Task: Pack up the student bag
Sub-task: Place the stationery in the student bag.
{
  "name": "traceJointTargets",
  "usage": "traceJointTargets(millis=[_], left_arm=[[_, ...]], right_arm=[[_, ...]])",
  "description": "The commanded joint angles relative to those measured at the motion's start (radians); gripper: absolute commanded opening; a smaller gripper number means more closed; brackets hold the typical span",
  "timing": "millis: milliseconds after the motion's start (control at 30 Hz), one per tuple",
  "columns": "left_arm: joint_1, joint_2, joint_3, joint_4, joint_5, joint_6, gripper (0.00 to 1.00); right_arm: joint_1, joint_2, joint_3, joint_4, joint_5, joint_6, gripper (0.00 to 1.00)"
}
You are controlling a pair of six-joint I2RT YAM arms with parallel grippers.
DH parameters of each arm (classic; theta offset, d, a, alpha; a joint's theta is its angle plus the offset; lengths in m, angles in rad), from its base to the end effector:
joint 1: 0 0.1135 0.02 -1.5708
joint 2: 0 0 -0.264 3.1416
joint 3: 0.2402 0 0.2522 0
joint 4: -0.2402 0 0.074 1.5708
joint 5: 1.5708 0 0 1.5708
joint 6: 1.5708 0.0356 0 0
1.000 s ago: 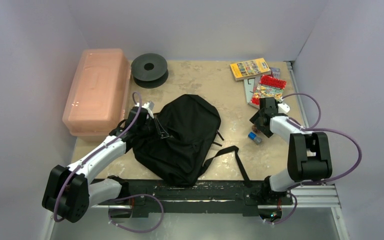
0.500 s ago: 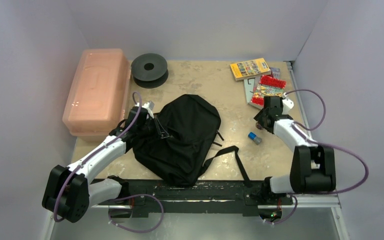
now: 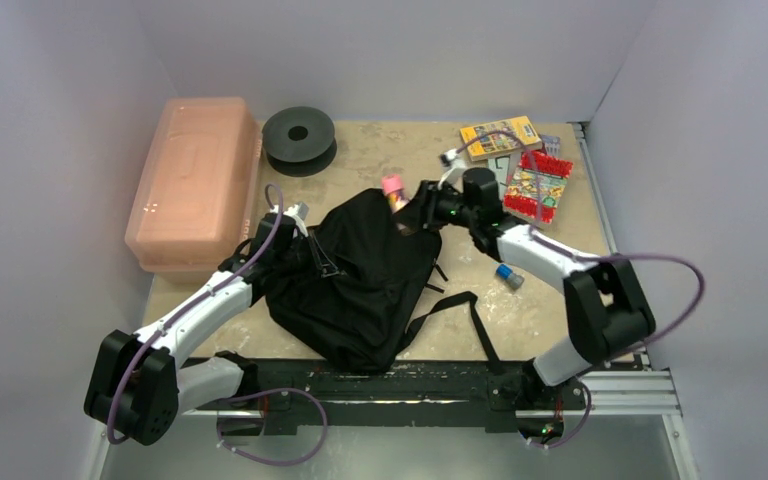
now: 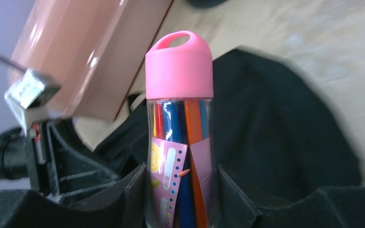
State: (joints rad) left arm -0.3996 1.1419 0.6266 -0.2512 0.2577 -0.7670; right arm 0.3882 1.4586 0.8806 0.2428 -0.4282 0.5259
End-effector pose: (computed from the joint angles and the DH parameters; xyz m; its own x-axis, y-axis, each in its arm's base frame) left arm 0.2093 -0.0982 0.2099 -0.8385 -0.3743 -0.3960 -0.0508 0.7772 -0.6272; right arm 0.2988 0.1382 0.2573 -0.6184 0.2405 -0.7482 -0.4589 0.6624 0.5922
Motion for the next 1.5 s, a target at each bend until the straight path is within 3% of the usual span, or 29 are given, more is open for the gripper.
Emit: traceJointTargets(millis=[0, 233, 533, 600, 967, 1467], left_arm=[[0.002, -0.025, 0.038, 0.036, 0.035, -0.008, 0.00], [0.002, -0.028, 0.041, 0.030, 0.034, -0.011, 0.00], [0.002, -0.042, 0.040, 0.022, 0.014, -0.006, 0.00], [0.001, -0.063, 0.025, 0.052, 0.014, -0.006, 0.00], [0.002, -0.049, 0.062, 0.047, -0.007, 0.011, 0.00], [0.001, -0.101, 0.069, -0.009, -0.068, 0.055, 0.00]], right_arm=[[0.124, 0.163, 0.084, 0.131, -0.286, 0.081, 0.22], [0.243, 0.287, 0.080, 0.197, -0.336, 0.098, 0.31], [0.260, 0.318, 0.188, -0.229, -0.228, -0.266, 0.26], [0.263, 0.334, 0.209, -0.291, -0.263, -0.325, 0.25], [0.315, 0.317, 0.236, -0.440, -0.224, -0.517, 0.20], [0.498, 0.312, 0.266, -0.497, 0.078, -0.715, 0.17]])
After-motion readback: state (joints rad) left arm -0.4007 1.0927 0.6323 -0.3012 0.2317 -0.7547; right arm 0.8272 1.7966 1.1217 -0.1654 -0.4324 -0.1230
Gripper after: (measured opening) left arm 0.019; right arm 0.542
